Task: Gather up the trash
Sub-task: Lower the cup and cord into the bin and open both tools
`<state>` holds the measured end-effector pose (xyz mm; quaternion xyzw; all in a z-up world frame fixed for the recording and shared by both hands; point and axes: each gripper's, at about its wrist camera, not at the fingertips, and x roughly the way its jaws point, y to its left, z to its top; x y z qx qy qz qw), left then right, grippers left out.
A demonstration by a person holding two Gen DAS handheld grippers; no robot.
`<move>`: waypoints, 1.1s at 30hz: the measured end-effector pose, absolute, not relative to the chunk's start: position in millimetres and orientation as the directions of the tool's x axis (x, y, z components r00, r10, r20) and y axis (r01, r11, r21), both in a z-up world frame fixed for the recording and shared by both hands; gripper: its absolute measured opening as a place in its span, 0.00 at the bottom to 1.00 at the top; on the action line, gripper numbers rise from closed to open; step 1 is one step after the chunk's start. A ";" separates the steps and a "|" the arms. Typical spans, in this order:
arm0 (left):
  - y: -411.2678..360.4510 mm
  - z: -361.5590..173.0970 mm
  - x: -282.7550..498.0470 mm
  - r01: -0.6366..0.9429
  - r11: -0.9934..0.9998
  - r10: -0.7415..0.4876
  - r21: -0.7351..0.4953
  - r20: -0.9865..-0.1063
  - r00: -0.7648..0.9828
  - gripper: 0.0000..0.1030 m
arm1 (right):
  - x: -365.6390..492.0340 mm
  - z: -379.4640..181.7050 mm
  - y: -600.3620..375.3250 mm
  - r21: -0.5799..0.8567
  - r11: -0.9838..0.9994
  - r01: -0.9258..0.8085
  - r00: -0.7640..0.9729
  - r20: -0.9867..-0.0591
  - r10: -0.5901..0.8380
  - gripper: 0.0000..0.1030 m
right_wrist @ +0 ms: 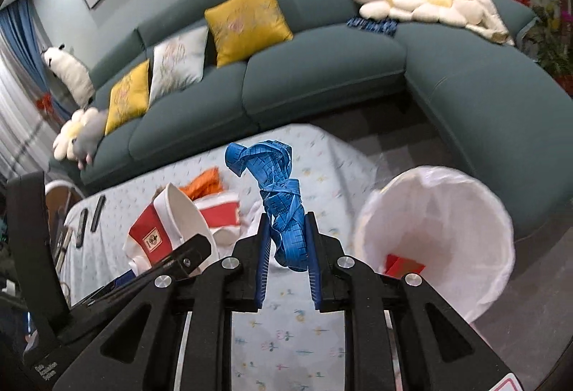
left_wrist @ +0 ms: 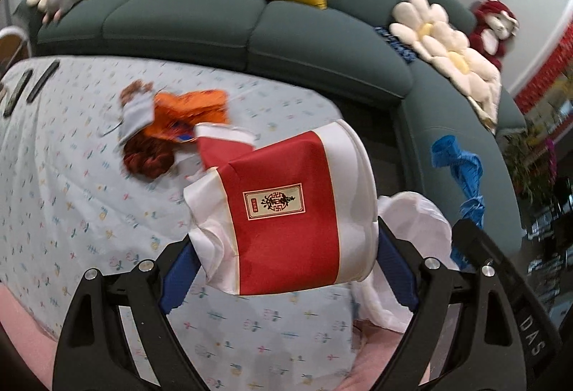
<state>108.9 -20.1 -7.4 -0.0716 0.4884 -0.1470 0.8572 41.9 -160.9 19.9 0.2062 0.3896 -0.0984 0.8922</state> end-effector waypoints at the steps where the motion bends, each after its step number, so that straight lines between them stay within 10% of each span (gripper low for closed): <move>1: -27.7 -2.7 104.6 0.201 0.943 -0.332 -0.267 -0.811 0.482 0.82 | 35.3 25.1 -167.7 0.287 0.893 0.347 0.685 -0.728 -0.032 0.17; 33: -180.0 -3.9 71.6 0.547 0.790 -0.507 -0.278 -0.798 0.326 0.90 | -49.5 4.2 -302.6 0.302 0.749 0.590 0.643 -0.737 -0.209 0.17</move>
